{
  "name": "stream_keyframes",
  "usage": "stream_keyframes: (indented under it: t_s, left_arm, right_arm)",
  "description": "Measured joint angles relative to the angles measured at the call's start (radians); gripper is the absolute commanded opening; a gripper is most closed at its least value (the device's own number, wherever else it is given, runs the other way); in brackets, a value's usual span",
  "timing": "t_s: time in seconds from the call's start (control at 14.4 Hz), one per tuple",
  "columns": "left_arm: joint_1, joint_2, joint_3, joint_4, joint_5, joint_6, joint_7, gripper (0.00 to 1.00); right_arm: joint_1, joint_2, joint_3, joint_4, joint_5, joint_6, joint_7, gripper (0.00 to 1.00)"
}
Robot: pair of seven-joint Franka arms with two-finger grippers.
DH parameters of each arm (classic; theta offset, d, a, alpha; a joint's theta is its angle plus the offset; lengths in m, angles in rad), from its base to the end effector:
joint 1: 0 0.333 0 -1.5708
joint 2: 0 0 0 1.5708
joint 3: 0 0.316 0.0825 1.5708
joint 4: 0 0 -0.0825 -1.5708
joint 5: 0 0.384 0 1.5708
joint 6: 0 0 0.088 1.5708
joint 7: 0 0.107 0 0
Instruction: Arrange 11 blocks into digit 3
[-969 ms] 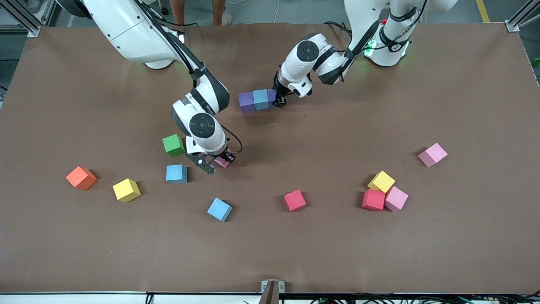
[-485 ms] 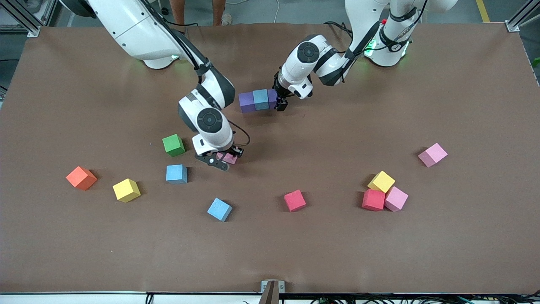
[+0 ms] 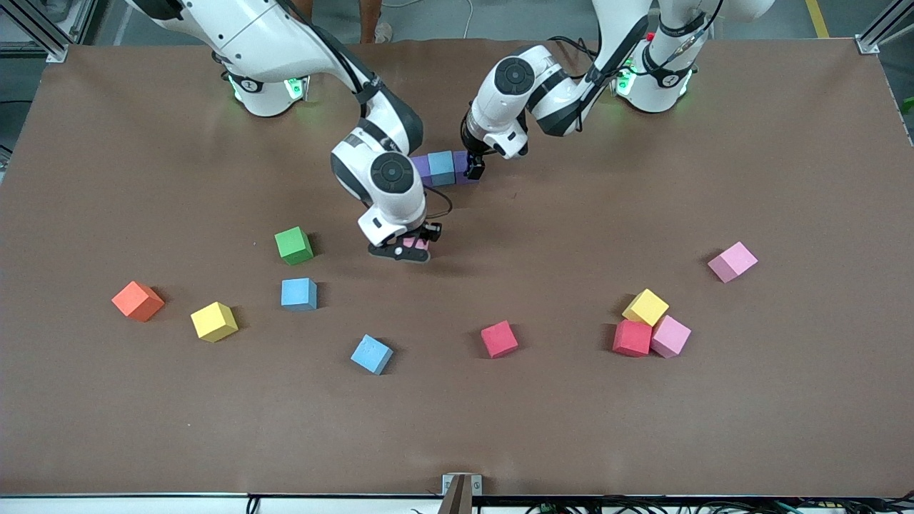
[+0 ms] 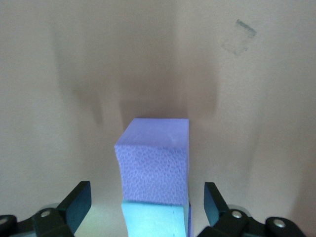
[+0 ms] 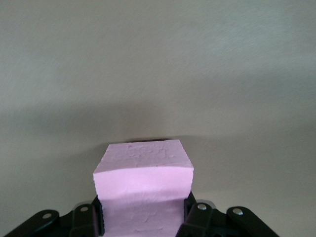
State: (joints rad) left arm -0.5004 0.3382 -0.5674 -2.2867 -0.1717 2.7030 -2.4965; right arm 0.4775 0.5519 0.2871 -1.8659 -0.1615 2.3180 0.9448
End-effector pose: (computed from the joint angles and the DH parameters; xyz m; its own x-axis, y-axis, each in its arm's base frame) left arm 0.2655 -0.4763 0.2381 -0.0643 0.9705 -0.2326 0.9871 0.0276 -0.1578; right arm 0.4641 0.4282 0.2231 0.9922 -0.1015 -0.0727 -0.0993 -0.9945 0.0339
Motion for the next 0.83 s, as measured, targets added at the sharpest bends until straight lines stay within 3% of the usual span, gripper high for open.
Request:
stream_keyframes:
  t_s: [0.35, 0.62, 0.83]
  left_arm:
    - [0.062, -0.071, 0.011, 0.072, 0.073, -0.19, 0.103, 1.0]
    - [0.291, -0.069, 0.02, 0.163, 0.275, -0.261, 0.339, 1.0]
    - [0.481, -0.009, 0.025, 0.242, 0.473, -0.264, 0.523, 1.0]
  right_arm:
    - [0.003, -0.036, -0.002, -0.034, 0.0, -0.003, -0.028, 0.4]
    - [0.003, -0.043, -0.002, -0.048, 0.0, -0.004, -0.031, 0.4]
    - [0.009, -0.048, 0.001, -0.07, 0.0, 0.0, -0.036, 0.4]
